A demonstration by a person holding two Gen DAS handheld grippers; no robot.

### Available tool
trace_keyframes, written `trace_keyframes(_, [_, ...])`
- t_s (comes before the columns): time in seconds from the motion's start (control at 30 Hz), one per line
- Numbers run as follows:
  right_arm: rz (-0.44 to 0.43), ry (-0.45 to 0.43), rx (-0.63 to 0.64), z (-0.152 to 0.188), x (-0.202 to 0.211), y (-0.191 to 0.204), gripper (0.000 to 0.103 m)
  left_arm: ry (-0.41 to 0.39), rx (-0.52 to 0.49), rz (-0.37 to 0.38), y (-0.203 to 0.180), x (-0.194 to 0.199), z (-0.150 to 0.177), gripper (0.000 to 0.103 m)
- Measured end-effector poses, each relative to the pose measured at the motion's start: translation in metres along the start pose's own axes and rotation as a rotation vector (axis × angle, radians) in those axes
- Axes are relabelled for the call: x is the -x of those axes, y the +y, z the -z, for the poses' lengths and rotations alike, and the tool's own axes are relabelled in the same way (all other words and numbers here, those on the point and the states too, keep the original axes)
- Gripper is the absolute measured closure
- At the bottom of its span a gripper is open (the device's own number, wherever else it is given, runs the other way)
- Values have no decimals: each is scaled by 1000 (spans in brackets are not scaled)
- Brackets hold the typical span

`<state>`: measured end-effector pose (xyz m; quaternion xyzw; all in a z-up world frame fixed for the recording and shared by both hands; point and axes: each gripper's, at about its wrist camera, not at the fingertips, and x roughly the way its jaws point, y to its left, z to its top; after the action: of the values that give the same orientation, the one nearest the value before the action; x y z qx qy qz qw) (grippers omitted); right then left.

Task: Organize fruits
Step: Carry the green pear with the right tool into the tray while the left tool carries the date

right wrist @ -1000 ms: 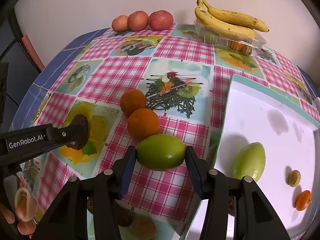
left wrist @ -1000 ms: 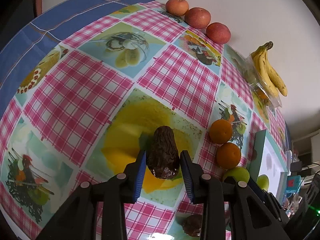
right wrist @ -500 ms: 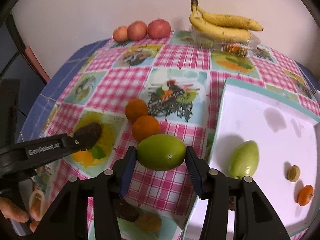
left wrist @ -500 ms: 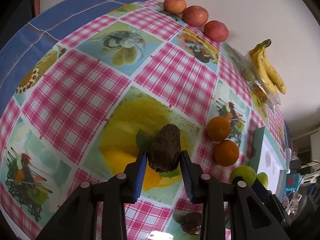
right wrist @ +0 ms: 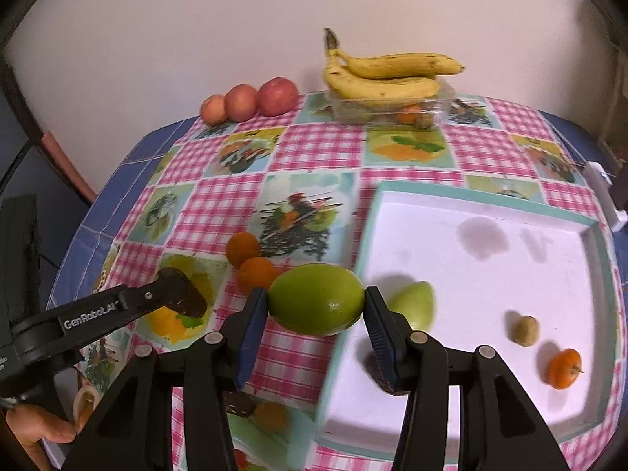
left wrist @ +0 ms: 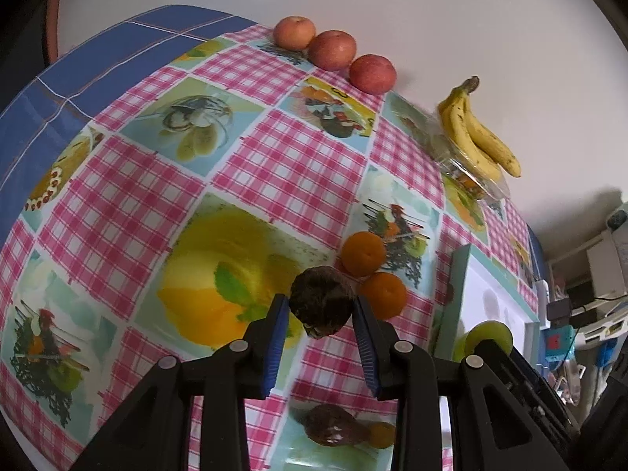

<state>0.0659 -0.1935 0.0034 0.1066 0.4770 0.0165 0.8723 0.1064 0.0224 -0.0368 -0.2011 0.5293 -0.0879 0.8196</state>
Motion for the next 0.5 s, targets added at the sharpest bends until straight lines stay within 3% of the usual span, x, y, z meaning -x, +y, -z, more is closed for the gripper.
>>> trace_keyframes(0.27, [77, -3, -91, 1, 15, -51, 52, -4, -23, 23, -15, 2, 9, 67])
trace_keyframes(0.5, [185, -7, -245, 6, 31, -126, 52, -3, -69, 72, -41, 8, 16, 67])
